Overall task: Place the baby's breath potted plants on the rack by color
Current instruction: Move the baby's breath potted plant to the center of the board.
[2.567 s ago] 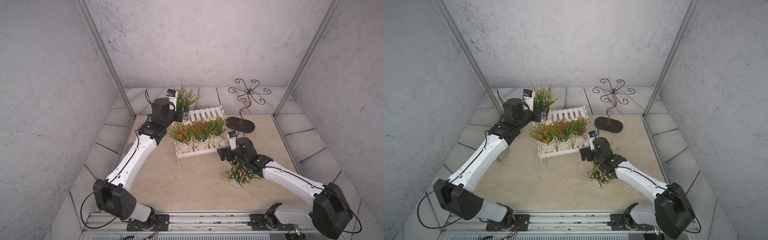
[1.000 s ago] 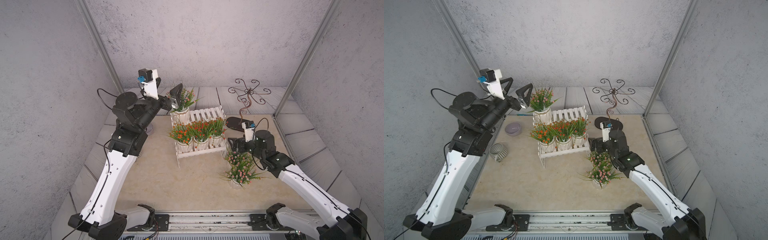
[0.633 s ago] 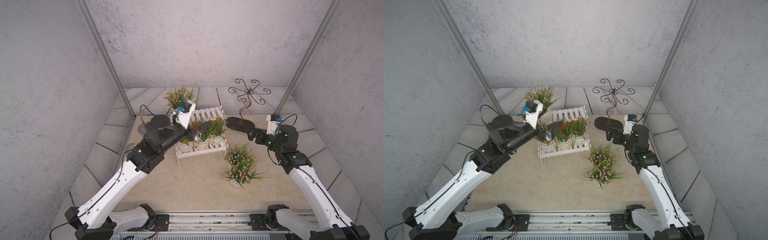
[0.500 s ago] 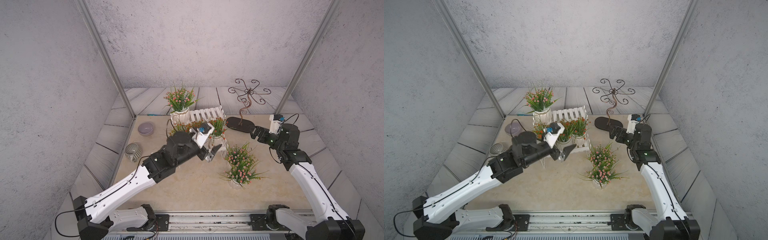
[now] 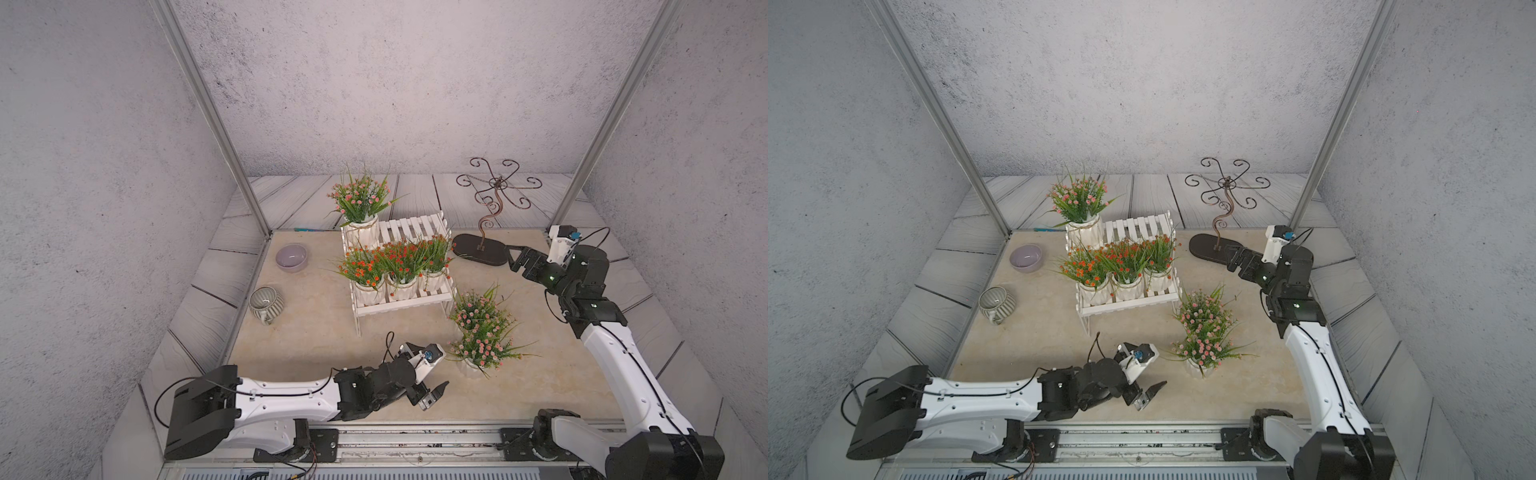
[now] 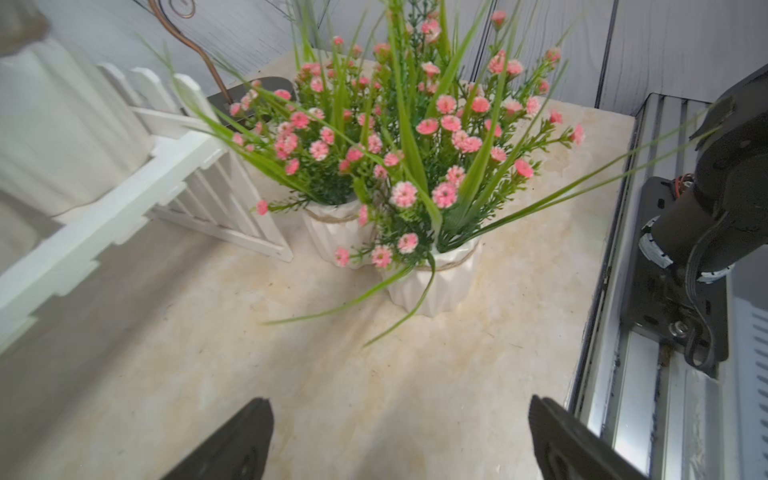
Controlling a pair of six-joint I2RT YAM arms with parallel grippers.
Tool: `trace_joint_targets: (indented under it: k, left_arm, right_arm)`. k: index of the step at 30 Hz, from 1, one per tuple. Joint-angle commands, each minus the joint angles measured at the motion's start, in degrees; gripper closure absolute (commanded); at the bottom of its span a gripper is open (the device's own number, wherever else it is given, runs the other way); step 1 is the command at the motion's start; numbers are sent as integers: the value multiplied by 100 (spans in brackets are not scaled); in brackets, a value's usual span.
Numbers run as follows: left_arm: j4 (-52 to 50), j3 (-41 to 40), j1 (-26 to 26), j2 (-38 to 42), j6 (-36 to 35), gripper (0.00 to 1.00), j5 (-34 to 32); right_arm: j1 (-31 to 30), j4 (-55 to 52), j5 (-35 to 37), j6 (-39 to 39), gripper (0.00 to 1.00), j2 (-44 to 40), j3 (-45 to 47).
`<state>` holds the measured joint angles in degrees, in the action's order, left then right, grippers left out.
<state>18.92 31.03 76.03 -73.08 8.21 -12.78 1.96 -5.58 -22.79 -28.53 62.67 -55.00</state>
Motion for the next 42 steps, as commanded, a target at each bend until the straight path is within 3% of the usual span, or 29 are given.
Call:
trace_joint_targets:
  k: [1,7,19,29,42]
  left_arm:
    - [1279,12,8,-677,62,1,293]
    - [2446,239,26,-1840,6,1,555]
    - [3270,1110,-8,-3283,113,1,324]
    - [2630,1881,-103,-3627,27,1,-142]
    - [1056,2938,-342,-3974,447,1,229]
  right_arm:
    - [25,219,-95,0,1,-138,51]
    - [24,344,-96,32,1,-256,162]
    - [24,220,-16,220,1,-537,175]
    - [24,236,-77,229,1,-717,278]
    - [15,137,-112,303,1,-853,323]
